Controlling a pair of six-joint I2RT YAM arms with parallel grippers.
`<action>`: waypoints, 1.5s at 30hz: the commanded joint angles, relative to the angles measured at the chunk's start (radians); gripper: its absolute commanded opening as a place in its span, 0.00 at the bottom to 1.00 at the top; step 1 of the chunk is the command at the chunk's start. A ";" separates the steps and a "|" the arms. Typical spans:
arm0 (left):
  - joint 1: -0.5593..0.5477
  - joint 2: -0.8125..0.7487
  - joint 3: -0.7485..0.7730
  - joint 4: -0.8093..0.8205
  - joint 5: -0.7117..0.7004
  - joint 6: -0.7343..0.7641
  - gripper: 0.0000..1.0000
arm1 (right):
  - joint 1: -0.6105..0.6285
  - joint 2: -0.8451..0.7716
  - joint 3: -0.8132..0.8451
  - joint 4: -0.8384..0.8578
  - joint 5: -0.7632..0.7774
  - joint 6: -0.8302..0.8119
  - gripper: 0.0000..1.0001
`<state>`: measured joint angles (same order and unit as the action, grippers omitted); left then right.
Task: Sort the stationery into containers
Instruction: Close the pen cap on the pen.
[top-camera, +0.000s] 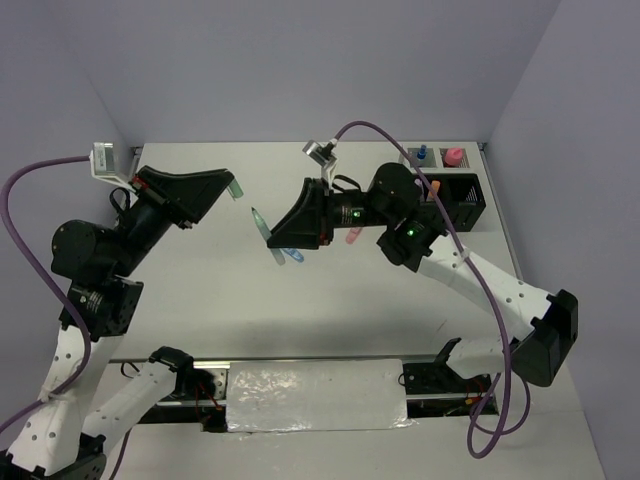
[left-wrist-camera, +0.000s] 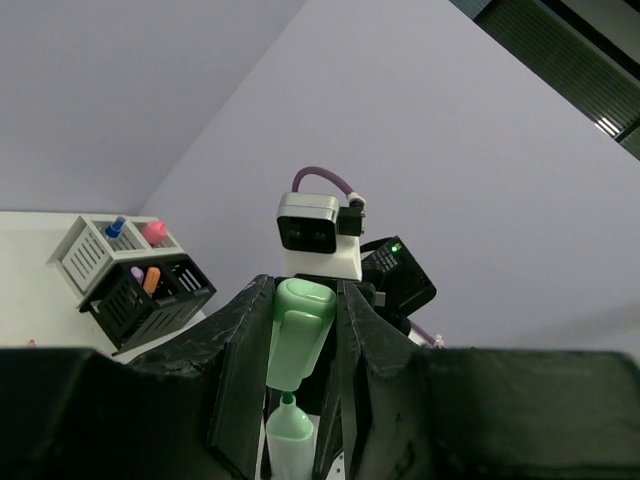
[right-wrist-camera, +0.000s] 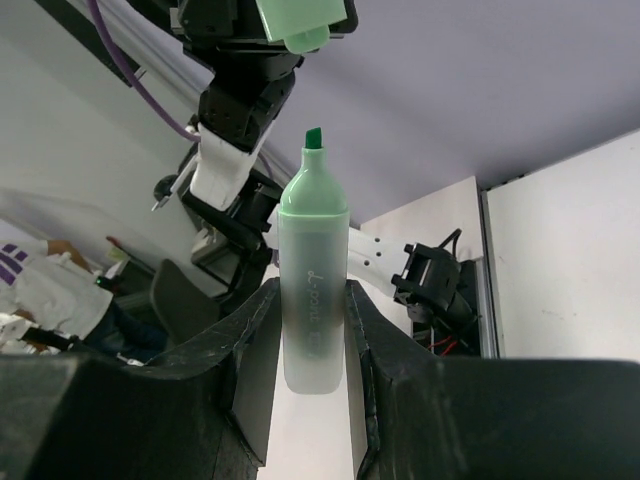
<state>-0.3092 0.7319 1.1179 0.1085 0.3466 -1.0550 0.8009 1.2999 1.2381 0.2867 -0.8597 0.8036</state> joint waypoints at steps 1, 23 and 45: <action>0.001 0.011 0.003 0.134 0.026 -0.034 0.00 | 0.004 0.019 0.053 0.101 -0.028 0.042 0.00; 0.002 -0.028 -0.066 0.152 0.042 -0.080 0.00 | 0.001 0.075 0.132 0.086 -0.025 0.005 0.00; 0.001 -0.075 -0.078 0.099 -0.017 -0.066 0.00 | 0.001 0.079 0.153 0.135 -0.052 0.036 0.00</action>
<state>-0.3092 0.6689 1.0206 0.1833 0.3523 -1.1316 0.8017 1.3991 1.3727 0.3740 -0.9054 0.8501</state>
